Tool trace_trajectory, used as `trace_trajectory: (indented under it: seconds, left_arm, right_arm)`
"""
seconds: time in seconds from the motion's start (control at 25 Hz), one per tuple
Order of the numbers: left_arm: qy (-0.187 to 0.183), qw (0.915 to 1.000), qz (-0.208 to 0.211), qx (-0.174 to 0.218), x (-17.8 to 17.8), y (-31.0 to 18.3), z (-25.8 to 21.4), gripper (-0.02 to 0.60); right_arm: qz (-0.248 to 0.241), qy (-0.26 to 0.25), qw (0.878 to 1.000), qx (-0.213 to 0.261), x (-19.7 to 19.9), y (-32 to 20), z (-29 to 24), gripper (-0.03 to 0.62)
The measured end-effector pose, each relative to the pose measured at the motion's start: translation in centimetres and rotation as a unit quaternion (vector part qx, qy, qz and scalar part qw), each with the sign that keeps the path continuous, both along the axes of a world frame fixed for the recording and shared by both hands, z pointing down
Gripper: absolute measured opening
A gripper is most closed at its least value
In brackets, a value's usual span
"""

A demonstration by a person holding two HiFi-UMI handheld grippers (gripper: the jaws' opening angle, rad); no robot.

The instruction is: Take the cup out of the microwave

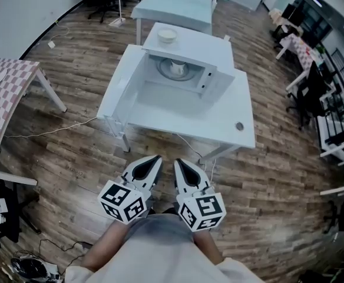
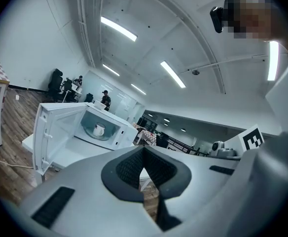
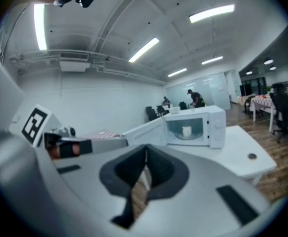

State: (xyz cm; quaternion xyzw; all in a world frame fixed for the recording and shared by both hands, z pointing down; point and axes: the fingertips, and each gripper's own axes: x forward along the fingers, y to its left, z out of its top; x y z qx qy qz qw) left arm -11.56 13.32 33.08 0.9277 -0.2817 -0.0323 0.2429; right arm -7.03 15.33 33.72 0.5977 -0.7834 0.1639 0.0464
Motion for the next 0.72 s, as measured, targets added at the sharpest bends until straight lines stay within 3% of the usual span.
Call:
trace_trajectory:
  seconds: [0.32,0.72]
  left_arm:
    - [0.013,0.9999,0.002,-0.005,-0.4,-0.4,-0.4,0.009]
    - [0.000,1.0000,0.007,-0.007,0.4,-2.1,0.2,0.009]
  right_arm:
    - [0.003,0.007,1.000,0.013,-0.2,-0.3,-0.5,0.023]
    - [-0.005,0.018,1.000,0.021,-0.2,-2.4,0.0,0.023]
